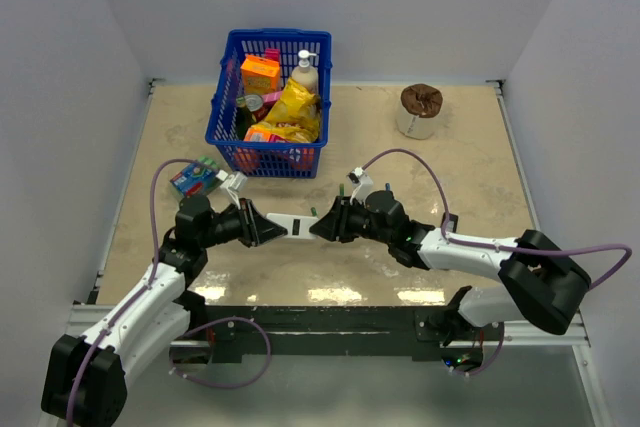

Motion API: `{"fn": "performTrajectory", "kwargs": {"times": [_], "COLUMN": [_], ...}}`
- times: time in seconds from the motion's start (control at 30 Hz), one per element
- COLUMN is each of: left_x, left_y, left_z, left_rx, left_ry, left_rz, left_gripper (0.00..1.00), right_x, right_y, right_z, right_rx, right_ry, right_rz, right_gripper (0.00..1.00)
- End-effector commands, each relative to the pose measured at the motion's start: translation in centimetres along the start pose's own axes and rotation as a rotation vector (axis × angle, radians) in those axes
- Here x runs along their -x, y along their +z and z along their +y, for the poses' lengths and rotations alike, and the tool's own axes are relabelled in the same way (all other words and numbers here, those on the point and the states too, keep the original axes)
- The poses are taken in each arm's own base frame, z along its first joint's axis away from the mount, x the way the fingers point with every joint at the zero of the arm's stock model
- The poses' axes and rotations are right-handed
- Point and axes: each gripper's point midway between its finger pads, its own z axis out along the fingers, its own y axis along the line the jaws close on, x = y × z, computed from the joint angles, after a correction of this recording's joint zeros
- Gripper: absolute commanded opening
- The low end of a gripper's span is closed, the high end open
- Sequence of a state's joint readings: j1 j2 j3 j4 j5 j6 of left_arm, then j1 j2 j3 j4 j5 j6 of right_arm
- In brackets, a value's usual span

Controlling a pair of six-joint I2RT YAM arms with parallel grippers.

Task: Load the batteries into the remote control
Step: Remove the battery cover from the remote control.

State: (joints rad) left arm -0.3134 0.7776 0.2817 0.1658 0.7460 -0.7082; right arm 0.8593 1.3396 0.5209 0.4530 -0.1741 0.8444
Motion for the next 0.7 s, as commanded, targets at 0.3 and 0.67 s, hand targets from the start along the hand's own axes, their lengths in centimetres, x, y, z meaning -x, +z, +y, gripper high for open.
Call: {"fn": "performTrajectory", "kwargs": {"times": [0.3,0.67], "left_x": [2.3,2.5], "left_y": [-1.1,-1.5], "left_z": [-6.5,-7.4], "left_rx": [-0.241,-0.276], "left_ry": [0.116,0.123], "left_rz": [-0.014,-0.029], "left_gripper": [0.00,0.00], "right_x": [1.7,1.3], "right_y": [-0.5,-1.8], "right_z": [2.4,0.4], "right_rx": [0.111,0.069], "right_ry": [-0.054,-0.071], "right_rz": [-0.074,-0.082], "right_gripper": [0.17,0.00]}}
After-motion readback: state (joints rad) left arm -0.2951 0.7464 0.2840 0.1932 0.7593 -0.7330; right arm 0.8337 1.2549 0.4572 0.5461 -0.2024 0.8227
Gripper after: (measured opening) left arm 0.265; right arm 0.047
